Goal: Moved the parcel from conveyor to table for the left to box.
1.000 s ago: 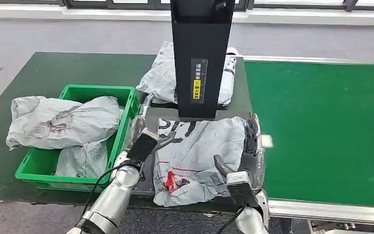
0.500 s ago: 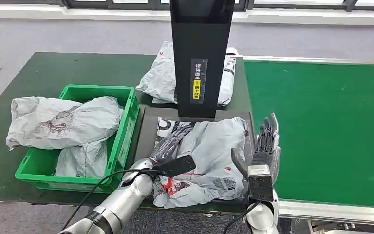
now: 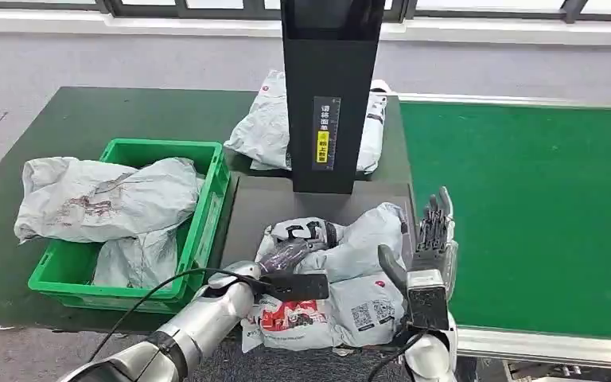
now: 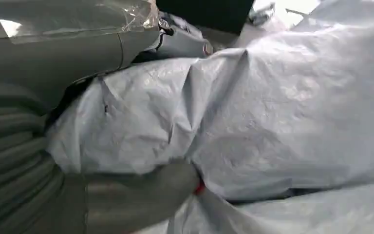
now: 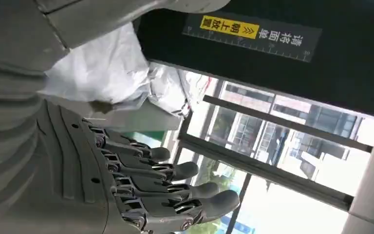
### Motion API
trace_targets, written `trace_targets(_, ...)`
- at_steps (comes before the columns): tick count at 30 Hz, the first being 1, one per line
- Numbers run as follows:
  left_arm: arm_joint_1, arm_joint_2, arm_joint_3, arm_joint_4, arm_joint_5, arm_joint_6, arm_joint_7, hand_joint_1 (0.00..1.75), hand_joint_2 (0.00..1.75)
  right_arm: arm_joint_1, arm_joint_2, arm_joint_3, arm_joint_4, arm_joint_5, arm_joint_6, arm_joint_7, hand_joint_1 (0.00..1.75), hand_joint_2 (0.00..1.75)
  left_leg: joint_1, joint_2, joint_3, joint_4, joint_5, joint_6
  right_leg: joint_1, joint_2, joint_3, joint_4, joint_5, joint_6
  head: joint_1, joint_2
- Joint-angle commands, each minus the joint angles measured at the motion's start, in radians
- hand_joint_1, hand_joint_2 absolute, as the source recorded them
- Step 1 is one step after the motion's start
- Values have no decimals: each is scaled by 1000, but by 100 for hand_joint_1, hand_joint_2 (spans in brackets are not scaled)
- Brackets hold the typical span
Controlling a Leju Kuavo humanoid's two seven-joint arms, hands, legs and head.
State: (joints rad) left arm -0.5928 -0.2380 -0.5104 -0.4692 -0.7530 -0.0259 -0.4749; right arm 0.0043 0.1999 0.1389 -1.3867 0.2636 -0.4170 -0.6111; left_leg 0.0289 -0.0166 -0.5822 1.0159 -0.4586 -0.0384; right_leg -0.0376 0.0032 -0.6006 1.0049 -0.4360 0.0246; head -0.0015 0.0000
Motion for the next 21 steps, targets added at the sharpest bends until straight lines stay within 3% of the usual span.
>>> trace_targets(1, 9, 26, 132, -31, 101, -13, -64, 175, 175, -6, 11, -36, -6, -25, 3, -13, 0, 175, -1, 3, 1, -2, 0, 2, 0, 2, 0, -1, 1, -3, 0, 0)
trace_targets(13, -89, 81, 254, -338, -149, 724, 183, 175, 175, -33, 26, -40, -1, -57, -35, -19, 0, 175, 0, 3, -4, 1, 1, 1, 1, 2, -6, 1, 2, -4, 0, 0)
trace_targets(18, -107, 110, 441, -527, -407, 724, 316, 175, 175, 0, 26, -54, -51, -62, -57, -14, 0, 175, 1, 4, -6, 2, 1, 2, 2, 3, -8, 2, 2, -4, 0, 0)
trace_targets(21, -95, 100, 570, -572, -545, 724, 310, 175, 175, 27, 16, -50, -62, -68, -62, -13, 0, 175, 0, 6, -2, -2, 1, 4, 2, 3, -5, -1, 2, -8, 0, 0)
